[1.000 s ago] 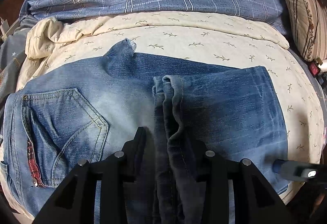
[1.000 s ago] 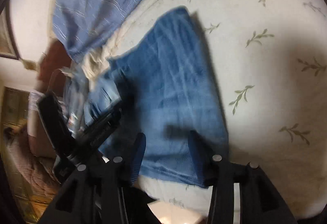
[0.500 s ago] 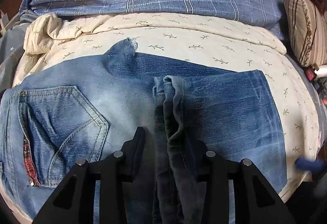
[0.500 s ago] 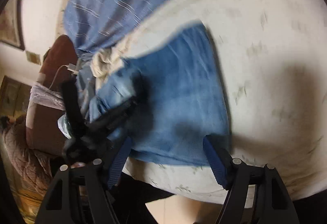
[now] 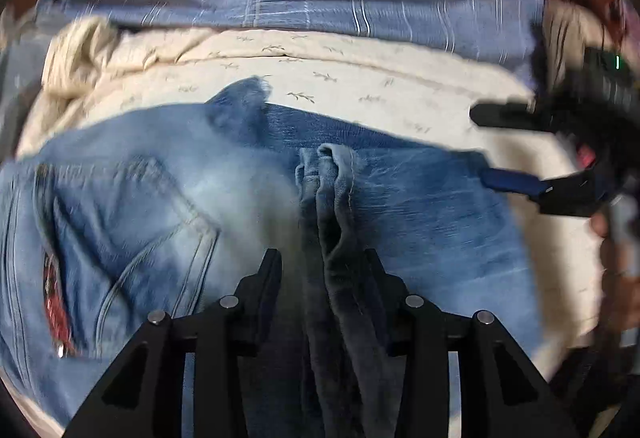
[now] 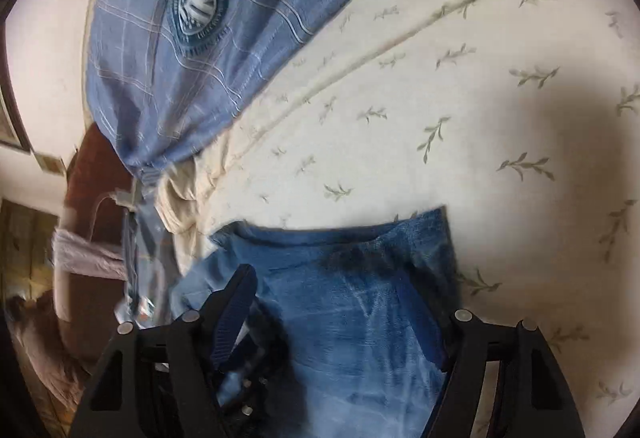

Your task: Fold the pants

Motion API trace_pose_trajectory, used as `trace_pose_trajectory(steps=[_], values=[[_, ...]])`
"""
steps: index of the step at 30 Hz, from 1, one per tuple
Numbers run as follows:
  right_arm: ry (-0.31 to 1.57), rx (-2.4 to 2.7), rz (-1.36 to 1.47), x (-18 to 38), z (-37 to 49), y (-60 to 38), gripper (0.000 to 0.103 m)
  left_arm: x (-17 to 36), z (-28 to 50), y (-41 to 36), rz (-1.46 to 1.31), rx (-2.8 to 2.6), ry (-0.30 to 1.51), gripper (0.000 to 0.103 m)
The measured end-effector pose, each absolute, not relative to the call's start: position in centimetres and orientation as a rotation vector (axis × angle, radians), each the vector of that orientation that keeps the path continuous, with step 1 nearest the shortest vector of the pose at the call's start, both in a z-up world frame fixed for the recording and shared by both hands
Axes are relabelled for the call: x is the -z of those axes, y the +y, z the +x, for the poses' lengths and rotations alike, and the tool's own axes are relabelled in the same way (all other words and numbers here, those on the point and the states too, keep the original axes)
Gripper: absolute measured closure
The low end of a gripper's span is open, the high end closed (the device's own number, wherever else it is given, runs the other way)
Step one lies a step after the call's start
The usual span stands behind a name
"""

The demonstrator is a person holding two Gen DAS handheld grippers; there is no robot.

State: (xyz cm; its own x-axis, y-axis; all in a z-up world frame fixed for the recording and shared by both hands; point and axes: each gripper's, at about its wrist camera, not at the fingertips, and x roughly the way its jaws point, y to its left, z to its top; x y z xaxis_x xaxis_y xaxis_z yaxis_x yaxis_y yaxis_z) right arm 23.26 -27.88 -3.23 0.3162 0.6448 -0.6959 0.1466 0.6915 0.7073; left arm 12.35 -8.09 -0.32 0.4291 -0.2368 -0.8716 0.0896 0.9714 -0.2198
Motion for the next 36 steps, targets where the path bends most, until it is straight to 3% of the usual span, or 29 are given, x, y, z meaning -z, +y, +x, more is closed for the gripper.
trace_pose_trajectory(steps=[2, 4, 6, 10, 18, 19, 21, 22, 24, 26, 28, 30, 33, 34, 36], values=[[1.198, -0.383, 0.641, 0.9, 23.0, -26.9, 0.027, -2.3, 10.8, -5.3, -0.239, 0.189, 1.035, 0.059], [1.163, -0.406, 0.589, -0.8, 22.9, -26.2, 0.027, -4.8, 8.9, -2.0, -0.217, 0.062, 0.919, 0.040], [1.123, -0.457, 0.561, -2.1, 23.6, -24.5, 0.027, -5.1, 8.0, 0.1, -0.112, -0.120, 0.906, 0.032], [1.132, -0.594, 0.476, -2.6, 26.4, -18.8, 0.027, -0.3, 8.6, 3.9, 0.001, -0.279, 1.101, 0.031], [1.349, -0.690, 0.188, 3.0, 31.1, -7.5, 0.027, 0.4, 7.9, 4.8, -0.055, -0.230, 1.045, 0.030], [1.365, -0.684, 0.107, 3.6, 30.9, -6.7, 0.031, 0.4, 8.0, 4.8, -0.060, -0.223, 1.043, 0.030], [1.337, -0.654, 0.021, 3.4, 30.4, -5.9, 0.057, 0.3, 7.5, 5.0, -0.073, -0.215, 1.040, 0.029], [1.338, -0.646, 0.058, 2.9, 30.7, -6.2, 0.088, 0.1, 7.5, 5.0, -0.074, -0.212, 1.038, 0.029], [1.259, -0.625, 0.071, 0.9, 30.1, -6.7, 0.091, 0.1, 7.9, 5.2, -0.072, -0.209, 1.035, 0.029], [1.204, -0.601, 0.030, 0.5, 29.0, -6.3, 0.091, 0.2, 8.0, 5.1, -0.071, -0.207, 1.033, 0.029], [1.295, -0.571, 0.028, 3.3, 29.5, -6.1, 0.091, 0.2, 7.9, 5.0, -0.058, -0.208, 1.029, 0.029], [1.235, -0.582, 0.096, 2.9, 29.3, -6.8, 0.086, 0.1, 7.5, 5.0, -0.060, -0.204, 1.024, 0.029], [1.263, -0.575, 0.173, 2.4, 29.3, -7.7, 0.064, -0.1, 7.2, 5.2, -0.079, -0.196, 1.019, 0.030], [1.246, -0.568, 0.185, 1.6, 29.1, -8.1, 0.051, -0.1, 7.2, 5.2, -0.085, -0.193, 1.015, 0.029], [1.173, -0.557, 0.213, -0.4, 28.1, -9.3, 0.048, -0.1, 7.3, 5.1, -0.094, -0.184, 1.012, 0.026]])
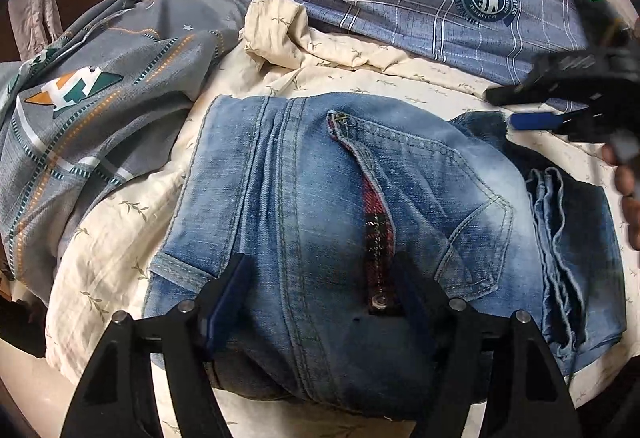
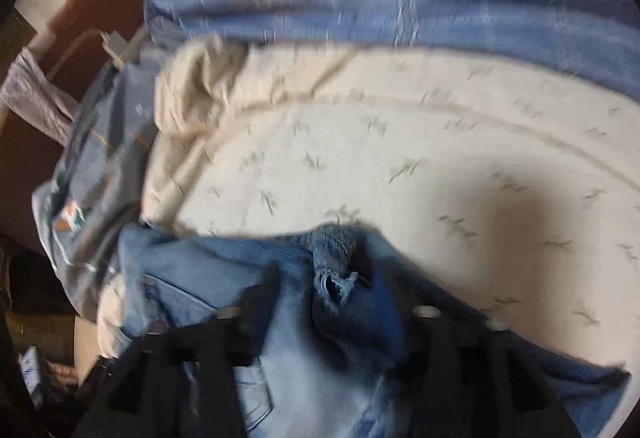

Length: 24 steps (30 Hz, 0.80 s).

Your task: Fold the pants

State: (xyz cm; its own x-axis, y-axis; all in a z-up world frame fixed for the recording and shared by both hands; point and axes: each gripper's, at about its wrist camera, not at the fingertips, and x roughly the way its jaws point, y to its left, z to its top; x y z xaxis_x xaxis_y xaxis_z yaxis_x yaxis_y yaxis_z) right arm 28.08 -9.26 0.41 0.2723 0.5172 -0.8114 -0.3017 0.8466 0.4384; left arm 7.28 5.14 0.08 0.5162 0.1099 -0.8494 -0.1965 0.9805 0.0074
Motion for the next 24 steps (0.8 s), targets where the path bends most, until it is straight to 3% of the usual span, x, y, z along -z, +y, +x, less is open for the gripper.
trace_pose_trajectory(steps=[6, 10, 11, 13, 16, 17, 19, 20, 24], values=[[1.136, -0.715, 0.448, -3.4, 26.1, -10.4, 0.045, 0.0, 7.4, 4.5, -0.071, -0.208, 1.014, 0.026], [1.288, -0.636, 0.435, 2.2, 28.5, -9.8, 0.044, 0.1, 7.5, 4.7, -0.070, -0.198, 1.012, 0.025], [1.350, -0.594, 0.601, 5.1, 29.4, -11.7, 0.053, 0.1, 7.4, 4.7, -0.070, -0.194, 1.010, 0.025], [1.306, -0.600, 0.797, 5.1, 29.4, -14.3, 0.053, 0.2, 7.4, 4.8, -0.071, -0.192, 1.009, 0.025], [1.224, -0.640, 0.767, 2.3, 28.3, -15.2, 0.049, 0.2, 7.5, 4.6, -0.072, -0.204, 1.014, 0.025], [1.216, -0.668, 0.731, 1.9, 28.0, -14.9, 0.041, 0.2, 7.6, 4.5, -0.074, -0.207, 1.016, 0.025], [1.277, -0.599, 0.577, 3.8, 28.6, -14.2, 0.037, 0.2, 7.7, 4.5, -0.073, -0.208, 1.019, 0.024], [1.291, -0.561, 0.597, 4.9, 29.0, -14.7, 0.052, 0.2, 7.7, 4.6, -0.073, -0.204, 1.015, 0.024], [1.176, -0.526, 0.632, 1.9, 28.1, -16.1, 0.052, 0.3, 7.5, 4.7, -0.077, -0.196, 1.012, 0.024]])
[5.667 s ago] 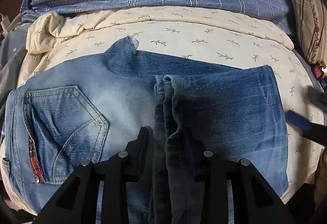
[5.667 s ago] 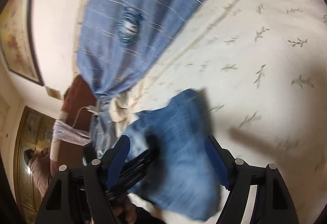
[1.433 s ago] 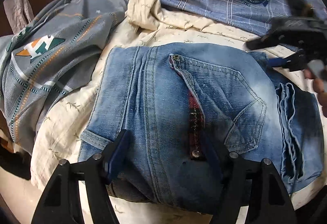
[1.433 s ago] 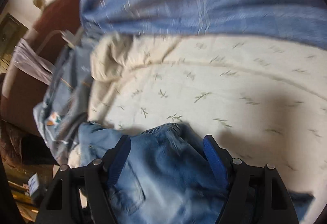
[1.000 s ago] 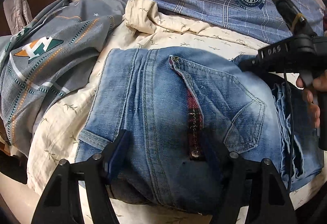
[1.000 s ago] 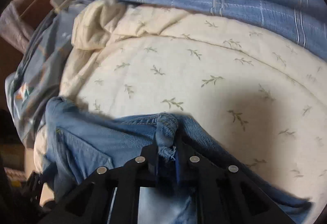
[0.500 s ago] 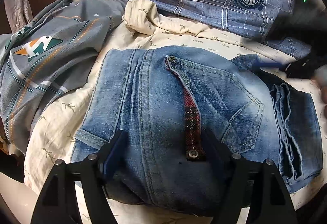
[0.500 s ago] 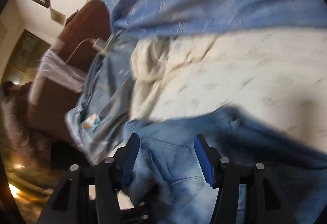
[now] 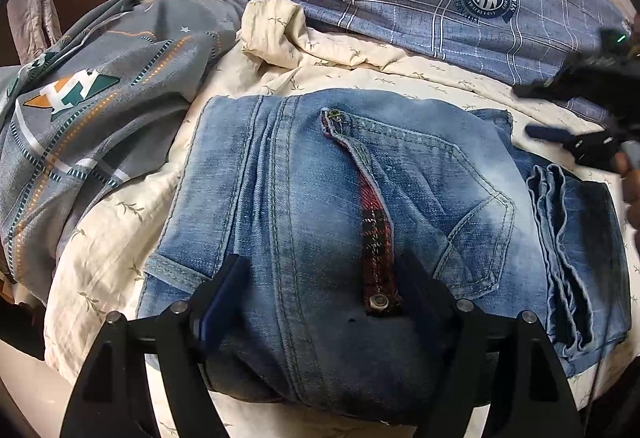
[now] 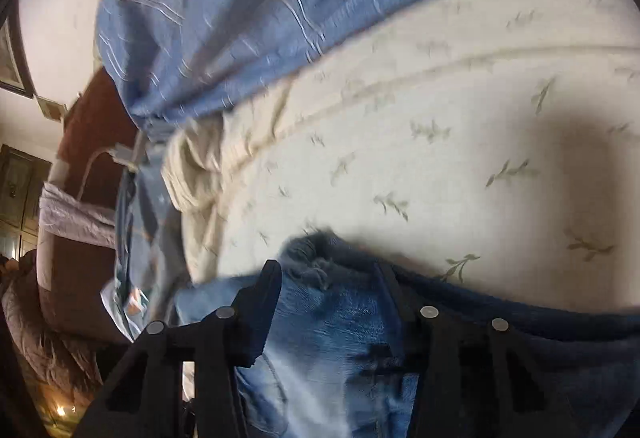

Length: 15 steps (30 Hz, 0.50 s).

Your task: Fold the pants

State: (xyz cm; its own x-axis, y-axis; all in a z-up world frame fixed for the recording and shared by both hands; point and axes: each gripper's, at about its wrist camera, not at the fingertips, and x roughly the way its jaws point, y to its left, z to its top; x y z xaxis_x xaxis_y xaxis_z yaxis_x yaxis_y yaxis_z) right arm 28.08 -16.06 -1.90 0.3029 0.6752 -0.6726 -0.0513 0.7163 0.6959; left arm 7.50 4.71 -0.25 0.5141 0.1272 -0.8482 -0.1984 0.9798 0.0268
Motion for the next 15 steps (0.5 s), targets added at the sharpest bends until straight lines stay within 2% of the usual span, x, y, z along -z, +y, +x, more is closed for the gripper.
trace_pose_trajectory(steps=[3, 5, 6, 7, 8, 10, 15], values=[[1.131, -0.615, 0.611, -0.2, 26.3, -15.0, 0.045, 0.2, 7.6, 4.6, -0.075, -0.205, 1.016, 0.024], [1.161, -0.665, 0.581, 0.5, 25.9, -13.9, 0.036, 0.2, 7.6, 4.6, -0.077, -0.203, 1.016, 0.024], [1.192, -0.652, 0.526, 1.7, 26.2, -13.2, 0.035, 0.2, 7.6, 4.7, -0.078, -0.200, 1.016, 0.024], [1.280, -0.555, 0.456, 4.2, 26.9, -13.0, 0.035, 0.2, 7.5, 4.7, -0.076, -0.197, 1.016, 0.024], [1.278, -0.524, 0.500, 4.8, 27.0, -13.5, 0.046, 0.1, 7.4, 4.7, -0.077, -0.193, 1.011, 0.024], [1.247, -0.519, 0.594, 3.4, 26.8, -14.2, 0.045, 0.1, 7.3, 4.8, -0.081, -0.189, 1.010, 0.024], [1.123, -0.697, 0.579, -1.3, 24.9, -10.7, 0.041, 0.0, 7.4, 4.6, -0.084, -0.200, 1.012, 0.024]])
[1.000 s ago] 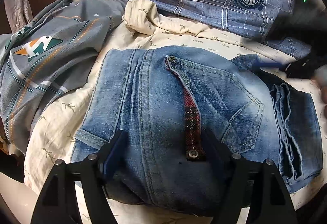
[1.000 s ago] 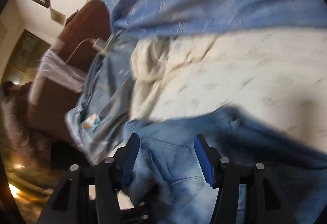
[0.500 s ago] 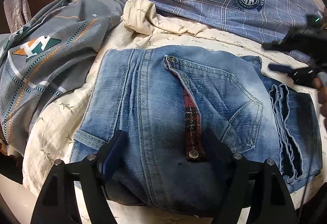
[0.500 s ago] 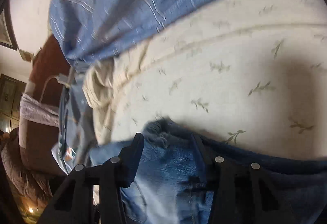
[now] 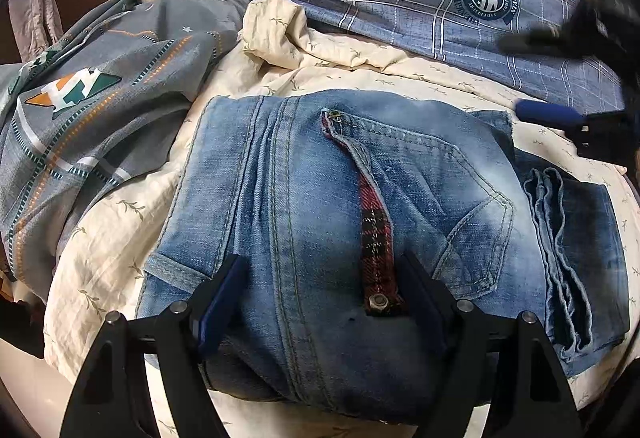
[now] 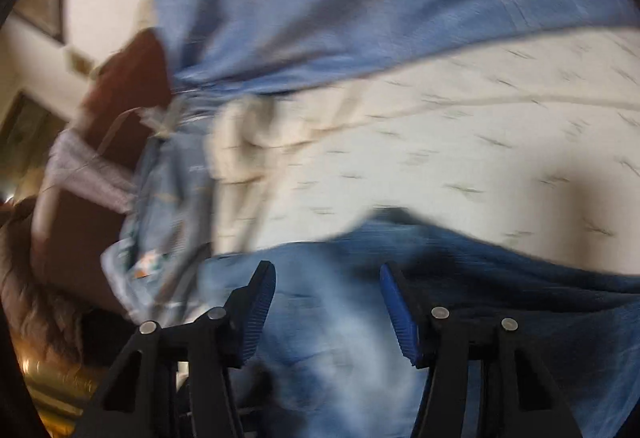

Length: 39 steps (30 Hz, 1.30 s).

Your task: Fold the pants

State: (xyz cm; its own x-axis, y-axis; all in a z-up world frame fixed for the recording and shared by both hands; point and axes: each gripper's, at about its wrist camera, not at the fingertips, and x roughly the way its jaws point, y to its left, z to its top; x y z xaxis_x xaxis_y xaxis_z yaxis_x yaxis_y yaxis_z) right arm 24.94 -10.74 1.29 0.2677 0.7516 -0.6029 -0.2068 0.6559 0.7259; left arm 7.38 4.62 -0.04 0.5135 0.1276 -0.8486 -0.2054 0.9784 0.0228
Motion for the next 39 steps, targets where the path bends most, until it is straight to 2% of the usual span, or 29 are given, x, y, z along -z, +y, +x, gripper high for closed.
trace_pose_trajectory(steps=[2, 3, 4, 7, 10, 13, 16, 18, 20, 25, 26, 28, 29, 31, 35, 38, 39], values=[[1.155, -0.704, 0.562, 0.9, 25.7, -8.7, 0.026, -0.2, 7.3, 5.0, -0.113, -0.185, 1.007, 0.024], [1.270, -0.632, 0.498, 3.9, 26.8, -7.5, 0.026, -0.7, 7.2, 5.5, -0.163, -0.162, 0.993, 0.024], [1.302, -0.599, 0.474, 5.1, 27.1, -7.3, 0.035, -1.3, 6.9, 6.1, -0.209, -0.147, 0.971, 0.024], [1.200, -0.682, 0.527, 1.3, 26.0, -7.2, 0.033, -4.3, 4.0, 9.5, -0.418, -0.124, 0.806, 0.024], [1.126, -0.686, 0.510, -1.7, 23.7, -8.1, 0.029, -5.3, 0.2, 12.9, -0.580, -0.235, 0.735, 0.022], [1.173, -0.708, 0.572, -1.7, 20.1, -9.4, 0.027, -3.7, -2.2, 15.4, -0.832, -0.237, 0.771, 0.022], [1.368, -0.655, 0.485, 2.5, 17.7, -8.4, 0.027, -0.7, -2.2, 16.5, -1.056, -0.195, 0.861, 0.021], [1.468, -0.656, 0.427, 5.4, 17.5, -7.0, 0.026, 0.5, -1.4, 16.5, -1.098, -0.172, 0.908, 0.021], [1.414, -0.656, 0.469, 4.5, 17.1, -7.3, 0.019, 1.0, -1.1, 16.3, -1.133, -0.163, 0.916, 0.021], [1.422, -0.678, 0.476, 4.6, 17.0, -7.8, 0.019, 1.9, 0.4, 16.1, -1.153, -0.160, 0.925, 0.023], [1.417, -0.682, 0.483, 4.7, 16.8, -8.0, 0.019, 2.1, 0.6, 16.0, -1.154, -0.178, 0.929, 0.025], [1.412, -0.689, 0.487, 5.0, 16.5, -8.2, 0.019, 2.1, 0.7, 16.2, -1.149, -0.218, 0.945, 0.059], [1.412, -0.691, 0.489, 5.1, 16.5, -8.2, 0.019, 2.0, 0.8, 16.2, -1.138, -0.223, 0.946, 0.063], [1.434, -0.676, 0.495, 5.1, 16.1, -8.5, 0.019, 1.5, 1.0, 16.0, -1.097, -0.232, 0.950, 0.069], [1.447, -0.707, 0.556, 3.0, 15.8, -8.6, 0.019, 0.7, 1.7, 15.1, -1.003, -0.262, 0.955, 0.071], [1.544, -0.731, 0.551, 7.0, 16.0, -7.3, 0.018, -0.3, 2.1, 14.2, -0.907, -0.280, 0.955, 0.073], [1.522, -0.730, 0.570, 6.7, 16.2, -7.7, 0.019, -0.9, 2.1, 14.0, -0.863, -0.284, 0.945, 0.073]])
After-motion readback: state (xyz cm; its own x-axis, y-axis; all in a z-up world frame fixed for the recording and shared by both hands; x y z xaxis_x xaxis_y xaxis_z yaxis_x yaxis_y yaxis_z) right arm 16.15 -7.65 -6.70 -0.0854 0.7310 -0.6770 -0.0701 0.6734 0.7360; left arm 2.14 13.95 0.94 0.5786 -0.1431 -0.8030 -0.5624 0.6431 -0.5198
